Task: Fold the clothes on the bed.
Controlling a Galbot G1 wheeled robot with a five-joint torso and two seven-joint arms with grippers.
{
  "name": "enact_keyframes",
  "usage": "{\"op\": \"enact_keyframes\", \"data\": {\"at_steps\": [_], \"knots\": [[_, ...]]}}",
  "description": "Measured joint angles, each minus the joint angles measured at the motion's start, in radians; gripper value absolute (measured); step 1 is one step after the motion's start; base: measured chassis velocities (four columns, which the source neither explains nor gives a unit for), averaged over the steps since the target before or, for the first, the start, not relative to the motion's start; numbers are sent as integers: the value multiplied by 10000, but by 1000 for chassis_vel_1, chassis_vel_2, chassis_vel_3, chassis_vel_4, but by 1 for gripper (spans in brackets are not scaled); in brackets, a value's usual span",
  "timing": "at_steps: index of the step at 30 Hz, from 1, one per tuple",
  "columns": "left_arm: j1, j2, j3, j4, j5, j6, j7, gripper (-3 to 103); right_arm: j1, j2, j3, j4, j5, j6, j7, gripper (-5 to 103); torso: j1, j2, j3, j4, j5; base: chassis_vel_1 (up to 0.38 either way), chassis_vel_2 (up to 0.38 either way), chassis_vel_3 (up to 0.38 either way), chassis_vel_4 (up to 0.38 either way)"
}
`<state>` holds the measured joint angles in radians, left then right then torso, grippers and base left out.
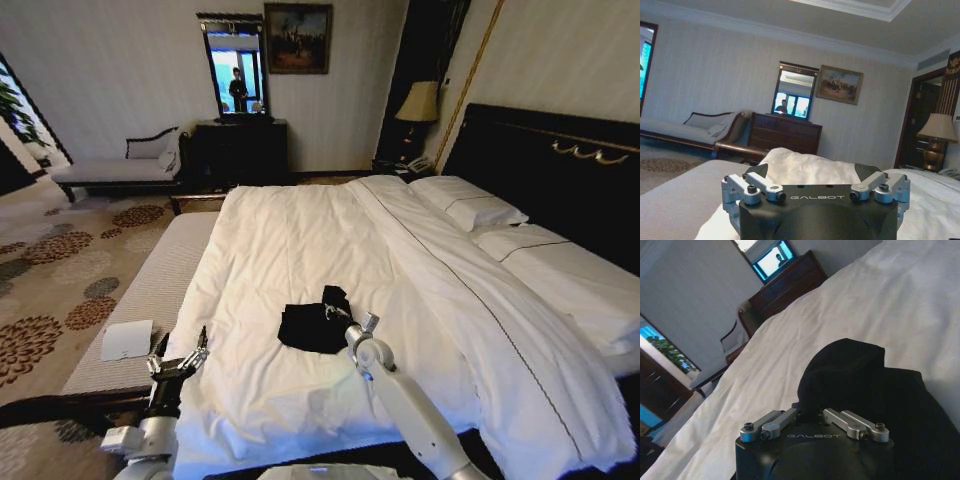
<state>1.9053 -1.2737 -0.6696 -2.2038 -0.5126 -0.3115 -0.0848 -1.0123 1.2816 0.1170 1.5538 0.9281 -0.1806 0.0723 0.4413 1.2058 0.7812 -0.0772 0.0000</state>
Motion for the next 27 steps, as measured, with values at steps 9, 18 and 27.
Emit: {"op": "enact_keyframes", "data": {"at_steps": [9,18,27], "knots": [[138,-96,420,-155,134,-20,-30,99,9,-157,-278,-147,-90,92,-189,4,-2,0,0,1,0,0,0,0,0],[238,-142,393,-173,173,-102,-18,99,105,-197,-744,-116,-47,29,-181,3,-2,0,0,1,0,0,0,0,0],[199,-99,448,-210,464,-15,-161,100,241,-132,-1499,88,-548,-15,-125,35,-2,0,0,2,0,0,0,0,0]]}}
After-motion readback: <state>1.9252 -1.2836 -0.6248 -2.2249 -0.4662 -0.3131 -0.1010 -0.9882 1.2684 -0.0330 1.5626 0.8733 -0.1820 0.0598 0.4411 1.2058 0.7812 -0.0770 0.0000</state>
